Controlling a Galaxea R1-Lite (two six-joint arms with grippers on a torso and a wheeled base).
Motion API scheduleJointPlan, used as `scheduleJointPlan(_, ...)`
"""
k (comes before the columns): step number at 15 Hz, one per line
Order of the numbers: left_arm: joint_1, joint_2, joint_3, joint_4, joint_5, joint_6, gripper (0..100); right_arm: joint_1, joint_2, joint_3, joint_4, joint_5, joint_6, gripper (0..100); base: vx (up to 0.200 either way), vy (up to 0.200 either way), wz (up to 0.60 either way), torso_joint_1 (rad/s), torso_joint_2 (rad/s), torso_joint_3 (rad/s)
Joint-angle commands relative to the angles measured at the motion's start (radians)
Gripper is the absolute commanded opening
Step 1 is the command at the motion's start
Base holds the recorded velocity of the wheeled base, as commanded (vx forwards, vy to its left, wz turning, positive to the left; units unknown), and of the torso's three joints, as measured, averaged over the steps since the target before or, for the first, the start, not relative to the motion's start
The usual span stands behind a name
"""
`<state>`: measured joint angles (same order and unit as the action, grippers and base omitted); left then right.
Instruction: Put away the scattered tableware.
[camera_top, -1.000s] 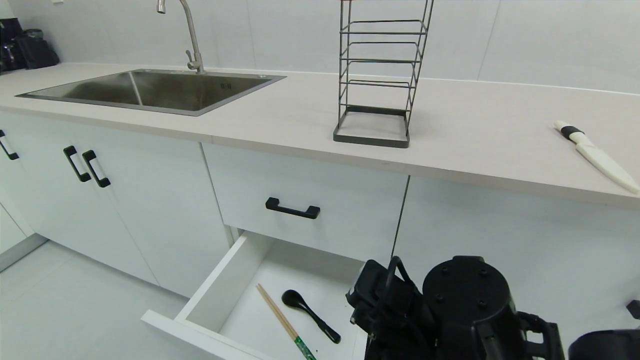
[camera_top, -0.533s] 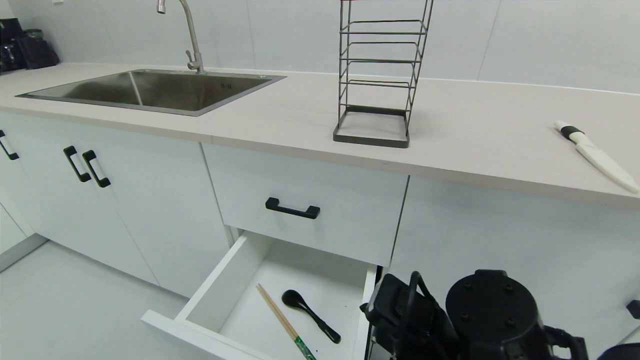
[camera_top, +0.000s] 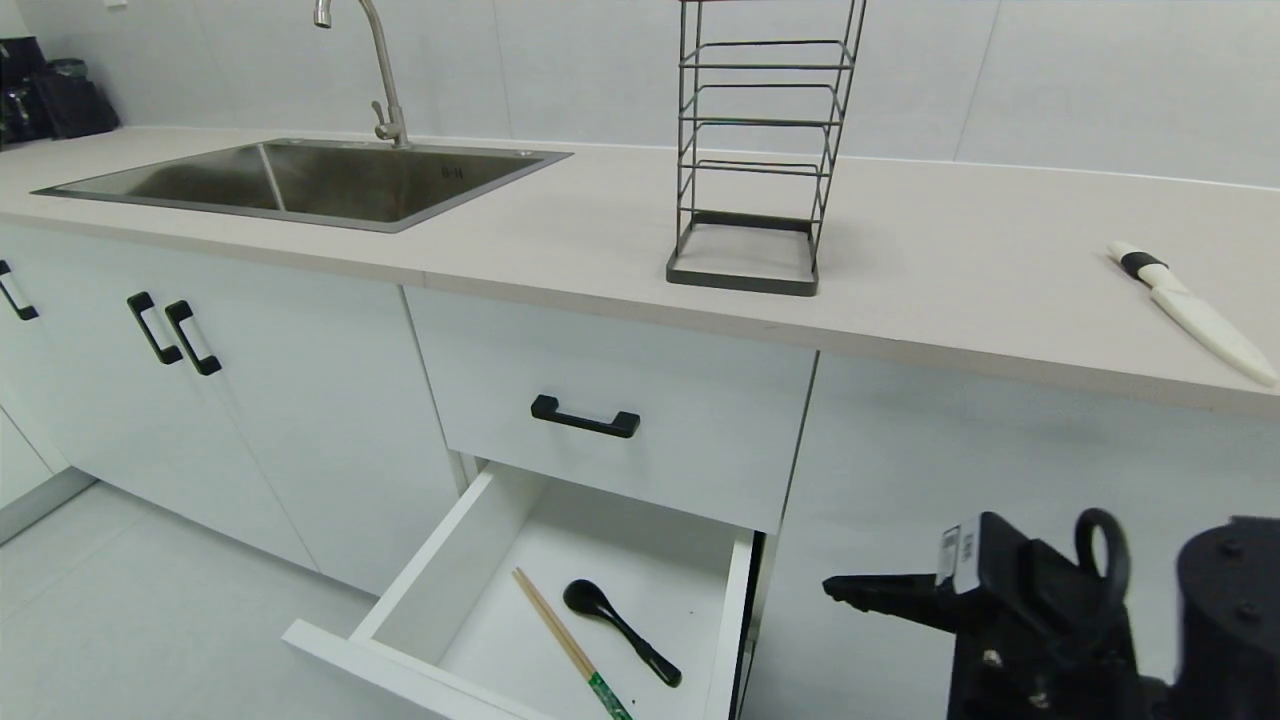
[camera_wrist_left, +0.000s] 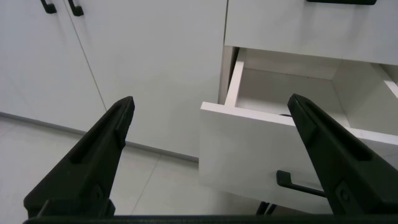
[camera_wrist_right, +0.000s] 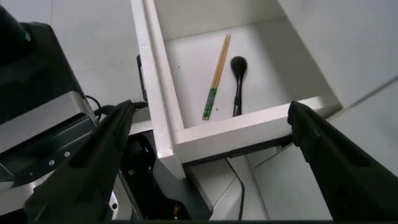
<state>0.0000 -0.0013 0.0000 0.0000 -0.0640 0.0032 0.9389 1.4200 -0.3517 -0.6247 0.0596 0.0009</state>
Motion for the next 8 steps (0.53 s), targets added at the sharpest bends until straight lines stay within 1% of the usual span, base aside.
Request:
scheduleJointPlan(1, 0.0, 0.001, 0.0, 0.0, 0.0, 0.0, 100, -0.078, -0.154, 0.056, 0.031, 0.032, 0.007, 100, 0.0, 0.0, 0.0, 0.0, 0.0, 0.0)
scheduleJointPlan(2, 0.0, 0.001, 0.0, 0.0, 0.0, 0.0, 100, -0.078, -0.154, 0.056, 0.031, 0.032, 0.007, 100, 0.0, 0.0, 0.0, 0.0, 0.0, 0.0)
scheduleJointPlan(3, 0.0, 0.001, 0.0, 0.0, 0.0, 0.0, 100, -0.146, -0.271, 0.135, 0.065, 0.098, 0.007, 100, 0.0, 0.0, 0.0, 0.0, 0.0, 0.0)
scheduleJointPlan(4, 0.0, 0.001, 0.0, 0.0, 0.0, 0.0, 100, -0.173, -0.328, 0.158, 0.08, 0.134, 0.008, 100, 0.0, 0.0, 0.0, 0.0, 0.0, 0.0)
scheduleJointPlan(5, 0.0, 0.001, 0.0, 0.0, 0.0, 0.0, 100, -0.186, -0.348, 0.16, 0.086, 0.146, 0.014, 100, 0.0, 0.0, 0.0, 0.0, 0.0, 0.0)
scheduleJointPlan(6, 0.0, 0.001, 0.0, 0.0, 0.0, 0.0, 100, -0.246, -0.405, 0.158, 0.102, 0.189, 0.082, 100, 0.0, 0.0, 0.0, 0.0, 0.0, 0.0)
scheduleJointPlan(8, 0.0, 0.001, 0.0, 0.0, 0.0, 0.0, 100, -0.258, -0.441, 0.171, 0.103, 0.203, 0.139, 100, 0.0, 0.0, 0.0, 0.0, 0.0, 0.0)
